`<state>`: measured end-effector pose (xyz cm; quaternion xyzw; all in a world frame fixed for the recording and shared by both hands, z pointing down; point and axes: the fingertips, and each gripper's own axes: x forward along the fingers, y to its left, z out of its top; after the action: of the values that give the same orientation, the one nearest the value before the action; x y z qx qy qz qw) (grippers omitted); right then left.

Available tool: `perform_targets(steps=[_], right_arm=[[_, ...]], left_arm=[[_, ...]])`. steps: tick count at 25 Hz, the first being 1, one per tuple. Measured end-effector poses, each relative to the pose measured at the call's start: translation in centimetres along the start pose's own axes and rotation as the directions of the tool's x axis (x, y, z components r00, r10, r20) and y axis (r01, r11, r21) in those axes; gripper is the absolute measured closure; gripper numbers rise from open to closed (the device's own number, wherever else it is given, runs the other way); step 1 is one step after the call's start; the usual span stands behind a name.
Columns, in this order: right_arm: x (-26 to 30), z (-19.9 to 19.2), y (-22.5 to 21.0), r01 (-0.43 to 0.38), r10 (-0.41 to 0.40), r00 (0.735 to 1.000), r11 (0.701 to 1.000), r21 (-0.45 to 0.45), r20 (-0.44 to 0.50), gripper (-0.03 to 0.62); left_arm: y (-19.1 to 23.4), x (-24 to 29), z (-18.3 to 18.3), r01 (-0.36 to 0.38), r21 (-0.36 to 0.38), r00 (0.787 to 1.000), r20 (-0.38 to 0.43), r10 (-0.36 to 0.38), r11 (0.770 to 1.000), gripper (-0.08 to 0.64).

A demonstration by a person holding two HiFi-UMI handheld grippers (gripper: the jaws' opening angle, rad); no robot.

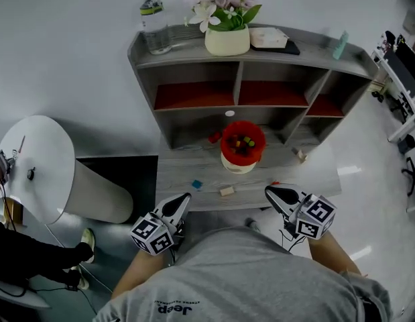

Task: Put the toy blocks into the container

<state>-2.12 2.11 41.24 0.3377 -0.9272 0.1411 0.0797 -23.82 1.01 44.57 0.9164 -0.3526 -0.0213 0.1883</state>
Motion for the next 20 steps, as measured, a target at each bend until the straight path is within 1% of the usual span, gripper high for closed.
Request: perform_targets(steps=[2, 4, 6, 11, 13, 15, 17, 20], right_arm=[[0.5, 0.7, -2.4, -0.029, 0.029, 1.000, 1.000, -0.002, -0.001, 0.571], [0.9, 1.5, -4.7, -0.067, 0.067, 0.998, 0.998, -0.006, -0.006, 0.571], [0.9, 2.2, -7.0, -0.109, 0.108, 0.994, 0.994, -0.018, -0.011, 0.571], [0.9, 3.0, -12.1, -0.196, 0.195, 0.981, 0.980, -0.044, -0.023, 0.571], [1.2, 2.5, -13.3, -0.220, 0.219, 0.975, 0.975, -0.039, -0.033, 0.571], [1.9, 1.9, -13.9, -0.235, 0.234, 0.971, 0.972, -0.026, -0.047, 0.571], [3.0, 1.2, -13.6, -0.245, 0.244, 0.968, 0.969, -0.012, -0.063, 0.571], [5.1, 0.2, -12.6, -0.247, 0.245, 0.965, 0.969, -0.010, -0.093, 0.571]], left_arm=[[0.3, 2.1, 0.3, -0.029, 0.016, 1.000, -0.004, 0.029, 0.999, 0.543], [0.5, 3.8, 0.3, -0.079, 0.017, 0.997, -0.007, 0.079, 0.997, 0.543], [0.4, 5.6, -0.1, -0.128, 0.008, 0.992, -0.013, 0.128, 0.992, 0.543], [0.2, 10.9, -1.7, -0.218, -0.005, 0.975, -0.046, 0.217, 0.976, 0.543], [0.6, 12.4, -2.4, -0.251, 0.010, 0.965, -0.074, 0.251, 0.968, 0.543], [1.6, 12.8, -3.2, -0.283, 0.041, 0.952, -0.107, 0.286, 0.958, 0.543], [3.6, 12.1, -3.8, -0.319, 0.065, 0.935, -0.138, 0.325, 0.945, 0.543], [7.6, 10.7, -4.8, -0.371, 0.078, 0.908, -0.181, 0.379, 0.925, 0.543]])
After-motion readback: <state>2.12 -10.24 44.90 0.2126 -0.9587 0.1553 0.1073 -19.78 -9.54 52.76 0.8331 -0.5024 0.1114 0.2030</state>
